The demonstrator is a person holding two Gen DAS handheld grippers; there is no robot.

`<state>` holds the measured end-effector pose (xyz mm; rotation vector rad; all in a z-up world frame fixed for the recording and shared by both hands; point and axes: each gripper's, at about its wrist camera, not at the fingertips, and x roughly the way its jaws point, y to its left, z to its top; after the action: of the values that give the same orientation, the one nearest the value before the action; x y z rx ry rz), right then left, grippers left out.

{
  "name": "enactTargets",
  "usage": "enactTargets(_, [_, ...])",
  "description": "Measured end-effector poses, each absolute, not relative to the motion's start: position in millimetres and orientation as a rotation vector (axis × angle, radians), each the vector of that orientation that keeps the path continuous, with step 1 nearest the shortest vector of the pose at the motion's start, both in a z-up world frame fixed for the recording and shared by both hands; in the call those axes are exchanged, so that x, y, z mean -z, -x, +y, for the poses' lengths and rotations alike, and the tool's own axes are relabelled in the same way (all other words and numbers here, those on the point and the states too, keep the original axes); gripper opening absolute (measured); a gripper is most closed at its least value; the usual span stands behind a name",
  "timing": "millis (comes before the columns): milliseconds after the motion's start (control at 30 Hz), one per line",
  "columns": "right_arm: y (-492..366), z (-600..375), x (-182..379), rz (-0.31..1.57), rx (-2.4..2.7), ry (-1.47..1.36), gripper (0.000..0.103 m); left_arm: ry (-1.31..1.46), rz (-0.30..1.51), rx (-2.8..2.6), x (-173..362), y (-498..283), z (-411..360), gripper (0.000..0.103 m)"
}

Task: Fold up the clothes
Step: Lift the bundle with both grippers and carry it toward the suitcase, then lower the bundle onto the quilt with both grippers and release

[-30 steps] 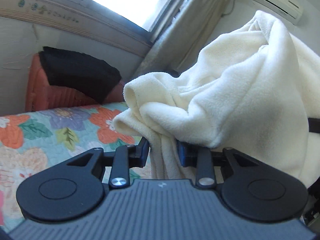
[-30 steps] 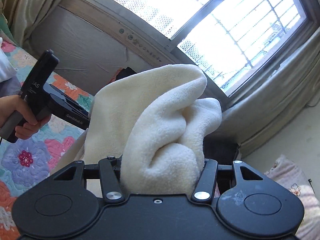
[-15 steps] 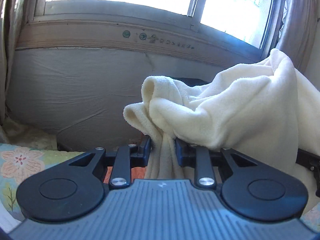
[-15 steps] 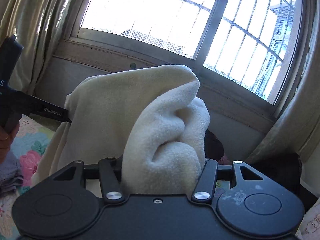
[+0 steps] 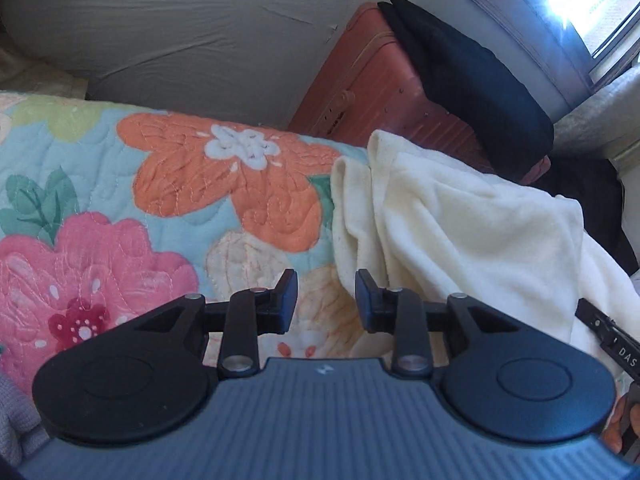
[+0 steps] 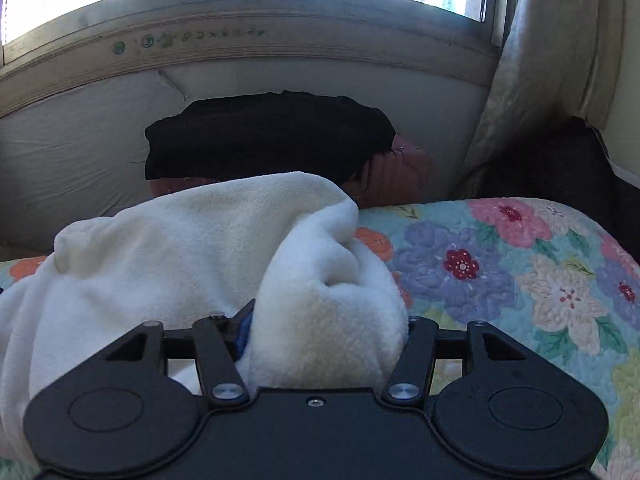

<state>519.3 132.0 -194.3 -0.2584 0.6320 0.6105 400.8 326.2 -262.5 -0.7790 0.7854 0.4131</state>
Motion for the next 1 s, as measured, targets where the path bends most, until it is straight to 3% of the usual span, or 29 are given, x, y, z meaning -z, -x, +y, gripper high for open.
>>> enactTargets(233, [-508.3,148.3,167.8,0.522,-0.636,0.331,0.061,0.696,0.647,-0.392,215.0,-376.7,312.9,0.031])
enactTargets(300, [-517.6,149.0,169.0,0.569,-0.594,0.353,0.068,0.571,0.640,-0.399,197.3,-376.5,296.7,0.046])
enactTargets(333, [-523.9,149.8,170.6,0.602,-0.561,0.372,0.072,0.494,0.651,-0.402,190.4,-378.7,286.4,0.050])
enactTargets(400, [-529.1,145.3,170.7,0.618,-0.454,0.386,0.072,0.382,0.687,-0.366,183.2,-385.7,267.3,0.053])
enactTargets(633, [-491.9,108.8,144.2,0.564,-0.604,0.177,0.072,0.364,0.717,-0.219,184.2,-397.2,235.6,0.054])
enactTargets(833, [-462.7,126.2,179.5,0.558,-0.717,0.326,0.072,0.260,0.866,-0.371,225.4,-405.5,231.2,0.063])
enactTargets(1000, [-504.2,105.1,212.6,0.624,-0.606,0.160,0.068,0.419,0.872,-0.397,249.8,-399.8,252.2,0.073])
